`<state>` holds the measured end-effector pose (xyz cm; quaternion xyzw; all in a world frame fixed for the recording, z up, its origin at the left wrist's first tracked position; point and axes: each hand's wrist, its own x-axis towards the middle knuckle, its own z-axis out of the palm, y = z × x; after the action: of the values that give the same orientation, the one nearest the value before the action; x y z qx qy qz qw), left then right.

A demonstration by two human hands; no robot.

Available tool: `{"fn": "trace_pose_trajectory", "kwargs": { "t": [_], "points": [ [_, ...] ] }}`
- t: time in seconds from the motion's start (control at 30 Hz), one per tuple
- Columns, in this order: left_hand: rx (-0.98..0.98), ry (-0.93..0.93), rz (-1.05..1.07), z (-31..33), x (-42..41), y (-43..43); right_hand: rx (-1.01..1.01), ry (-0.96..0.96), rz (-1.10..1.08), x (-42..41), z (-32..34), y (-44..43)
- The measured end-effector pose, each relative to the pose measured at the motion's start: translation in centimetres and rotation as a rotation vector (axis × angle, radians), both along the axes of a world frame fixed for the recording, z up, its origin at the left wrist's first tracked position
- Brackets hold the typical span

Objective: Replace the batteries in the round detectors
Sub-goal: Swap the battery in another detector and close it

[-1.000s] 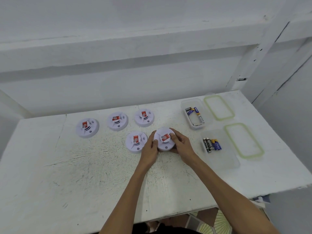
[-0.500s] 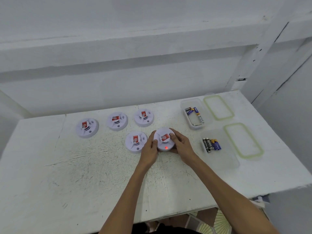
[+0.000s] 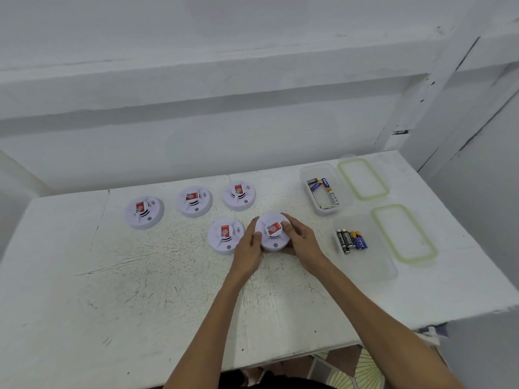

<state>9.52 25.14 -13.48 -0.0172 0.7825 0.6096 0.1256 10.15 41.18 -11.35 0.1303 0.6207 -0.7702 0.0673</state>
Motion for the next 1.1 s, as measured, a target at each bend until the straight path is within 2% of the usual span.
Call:
{"fn": "trace_pose_trajectory", "kwargs": {
  "t": [1.1],
  "points": [
    [0.009, -0.007, -0.005, -0.22, -0.02, -0.1, 0.003, -0.005, 0.008, -0.09, -0.48, 0.12]
  ]
}}
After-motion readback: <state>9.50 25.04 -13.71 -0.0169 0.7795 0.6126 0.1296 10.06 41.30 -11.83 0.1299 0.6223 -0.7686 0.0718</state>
